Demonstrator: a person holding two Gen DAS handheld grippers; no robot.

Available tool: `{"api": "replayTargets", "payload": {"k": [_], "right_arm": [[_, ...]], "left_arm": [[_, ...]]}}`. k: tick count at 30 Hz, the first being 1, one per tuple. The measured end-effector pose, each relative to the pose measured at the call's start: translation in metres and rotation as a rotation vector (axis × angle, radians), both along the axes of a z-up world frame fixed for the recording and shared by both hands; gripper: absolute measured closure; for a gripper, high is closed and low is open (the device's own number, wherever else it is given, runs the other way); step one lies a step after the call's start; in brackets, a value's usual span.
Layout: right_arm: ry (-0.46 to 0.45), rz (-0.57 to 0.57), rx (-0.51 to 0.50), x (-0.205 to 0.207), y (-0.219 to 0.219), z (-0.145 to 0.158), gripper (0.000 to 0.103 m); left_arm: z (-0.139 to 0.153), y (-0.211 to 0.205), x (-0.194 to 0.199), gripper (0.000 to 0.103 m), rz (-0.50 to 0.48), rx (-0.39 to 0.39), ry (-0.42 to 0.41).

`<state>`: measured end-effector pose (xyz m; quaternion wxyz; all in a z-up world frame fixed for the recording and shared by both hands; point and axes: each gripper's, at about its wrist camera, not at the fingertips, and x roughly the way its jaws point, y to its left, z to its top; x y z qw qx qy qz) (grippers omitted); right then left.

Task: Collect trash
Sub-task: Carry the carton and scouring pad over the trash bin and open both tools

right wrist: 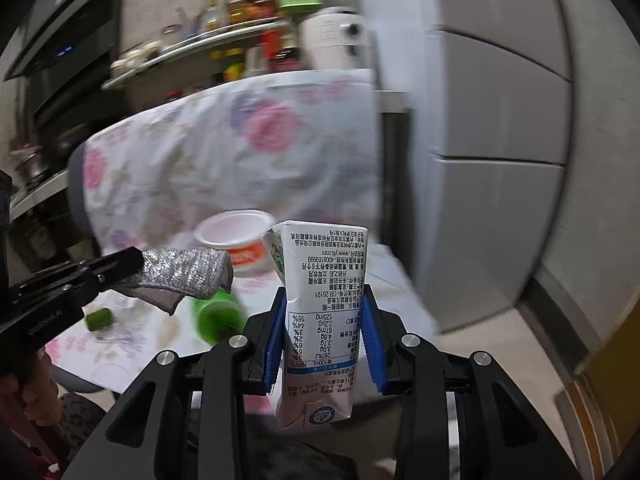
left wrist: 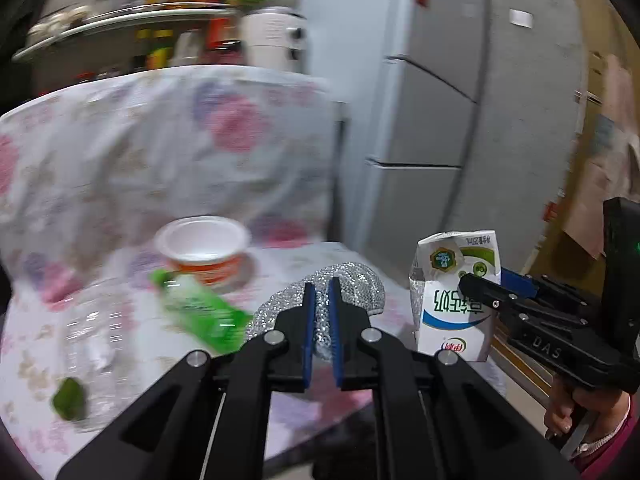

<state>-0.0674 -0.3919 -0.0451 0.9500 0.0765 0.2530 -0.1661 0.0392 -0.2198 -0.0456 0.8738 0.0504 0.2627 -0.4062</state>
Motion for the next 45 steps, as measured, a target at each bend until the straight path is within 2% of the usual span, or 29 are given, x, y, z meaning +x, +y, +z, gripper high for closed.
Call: {"api": "replayTargets", "payload": {"k": [11,18,22,30,31,33,36,41,45], "right_arm": [[0.04,-0.304,-0.02,-0.113,-0.068,-0.019,0.067],[0.093,-0.425,0.034,-0.149,-0.104,-0.062,0.067],[0.118,-0.469,0.074,-0.156,-0.128,-0.088,0.067],[0.14,-0.511,0.158,-0.153,-0.172,-0.122,0.064],[0.143,-0.511,0.164,-0.152,-0.176,-0.124,0.063],[0.151,-0.526,0.164,-0.148,-0.184,-0.129,0.062],[0.156,-0.535,0.17,-0.145,-0.189,-0.131,0.054],[0.128,-0.535,0.17,-0.147,-0.185,-0.12,0.054],[0.084,-0.53,0.13,-0.147,-0.173,-0.097,0.054]], "left_arm": [[-0.026,-0.101,-0.076,0.097,-0.268,-0.025,-0.015],[-0.066,-0.164,-0.108,0.097,-0.382,0.028,0.031],[-0.088,-0.192,-0.111,0.097,-0.418,0.079,0.05],[-0.109,-0.229,-0.099,0.095,-0.452,0.112,0.115],[-0.11,-0.233,-0.096,0.092,-0.439,0.113,0.114],[-0.111,-0.237,-0.092,0.074,-0.442,0.101,0.131],[-0.111,-0.239,-0.087,0.062,-0.44,0.093,0.141],[-0.107,-0.226,-0.08,0.062,-0.412,0.1,0.124],[-0.099,-0.205,-0.07,0.061,-0.359,0.096,0.092]]}}
